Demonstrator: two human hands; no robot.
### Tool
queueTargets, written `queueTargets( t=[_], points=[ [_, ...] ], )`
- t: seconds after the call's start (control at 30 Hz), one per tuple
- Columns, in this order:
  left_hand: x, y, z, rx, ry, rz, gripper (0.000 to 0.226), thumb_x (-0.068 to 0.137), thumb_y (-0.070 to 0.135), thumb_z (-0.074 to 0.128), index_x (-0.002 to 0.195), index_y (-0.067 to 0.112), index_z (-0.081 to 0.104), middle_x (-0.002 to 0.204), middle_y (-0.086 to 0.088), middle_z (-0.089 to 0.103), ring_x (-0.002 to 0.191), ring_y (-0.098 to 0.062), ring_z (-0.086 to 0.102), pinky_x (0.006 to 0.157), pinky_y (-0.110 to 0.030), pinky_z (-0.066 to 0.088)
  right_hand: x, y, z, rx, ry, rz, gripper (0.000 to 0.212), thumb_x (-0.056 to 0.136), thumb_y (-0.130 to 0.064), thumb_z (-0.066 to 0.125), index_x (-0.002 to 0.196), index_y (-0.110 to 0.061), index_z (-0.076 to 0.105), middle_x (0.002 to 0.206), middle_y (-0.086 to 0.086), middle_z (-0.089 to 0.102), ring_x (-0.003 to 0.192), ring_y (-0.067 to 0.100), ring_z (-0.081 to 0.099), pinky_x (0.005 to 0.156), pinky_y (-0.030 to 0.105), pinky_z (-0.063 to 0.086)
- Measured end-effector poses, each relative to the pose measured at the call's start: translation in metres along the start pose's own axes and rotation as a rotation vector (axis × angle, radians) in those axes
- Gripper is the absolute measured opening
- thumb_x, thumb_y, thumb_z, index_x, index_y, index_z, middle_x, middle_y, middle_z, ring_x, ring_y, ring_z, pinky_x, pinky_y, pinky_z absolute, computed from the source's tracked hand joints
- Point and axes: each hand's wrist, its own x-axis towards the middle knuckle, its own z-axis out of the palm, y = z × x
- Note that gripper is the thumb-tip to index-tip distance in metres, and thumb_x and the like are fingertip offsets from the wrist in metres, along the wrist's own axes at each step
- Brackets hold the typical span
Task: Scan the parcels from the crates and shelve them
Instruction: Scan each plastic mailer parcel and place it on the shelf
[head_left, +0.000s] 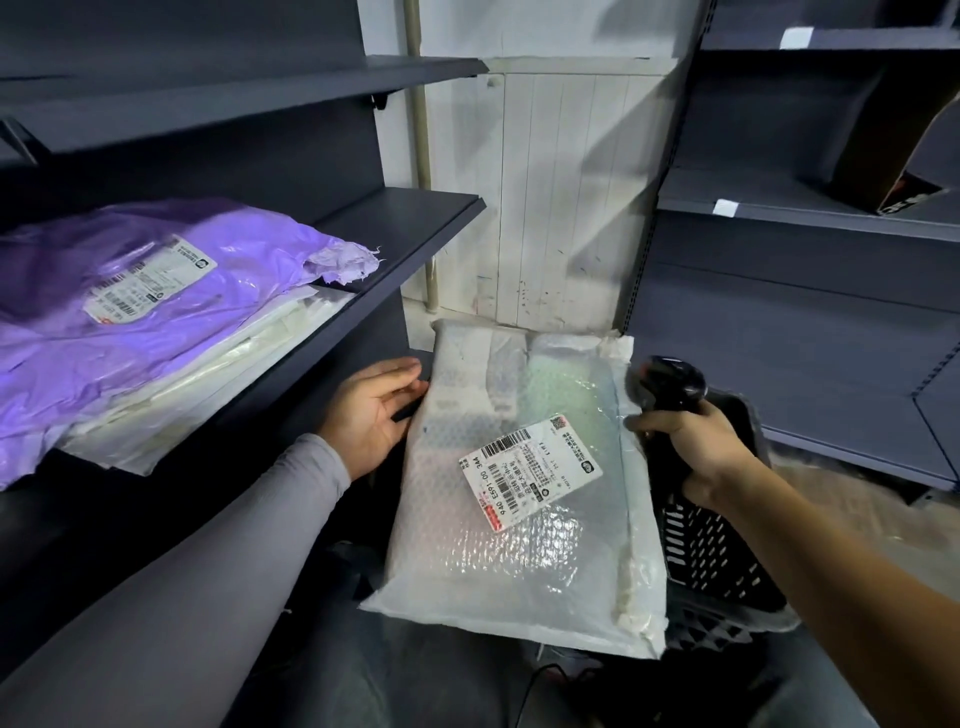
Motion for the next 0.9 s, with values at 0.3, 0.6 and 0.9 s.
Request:
queueTargets(
  t=[0.3,0.6,0.9],
  points=[
    [0.017,-0.006,-0.012,0.098,-0.008,-0.035,0.057,0.092,-0.018,0.056,0.144,0.004,0.053,0.130,-0.018,0.066,0.098,-0.024,0.070,0.085,-0.033,0.059,0.011,0.002,0.021,0.047,0.062,-0.031,0.042,0.076,0.014,0.078,0.114,-0.001,0.069,0.075,0.012,0.069,0.059,0.022,0.066,0.061,0.032,0.057],
    [0.025,-0.004,-0.033,0.217,-0.105,-0.245,0.029,0.099,0.008,0.059,0.125,0.015,0.071,0.116,-0.009,0.074,0.093,-0.019,0.072,0.078,-0.032,0.061,0.031,-0.003,0.045,0.097,0.080,-0.048,0.040,0.078,0.016,0.075,0.112,-0.003,0.066,0.083,0.013,0.069,0.065,0.024,0.067,0.061,0.034,0.058],
    [0.025,-0.014,-0.058,0.388,-0.258,-0.470,0.047,0.099,0.020,0.066,0.133,0.052,0.058,0.132,-0.010,0.071,0.118,-0.038,0.069,0.090,-0.064,0.055,0.049,0.001,0.056,0.096,0.079,-0.072,0.037,0.080,0.016,0.074,0.109,-0.006,0.066,0.087,0.013,0.068,0.066,0.022,0.069,0.061,0.033,0.062]
  ],
)
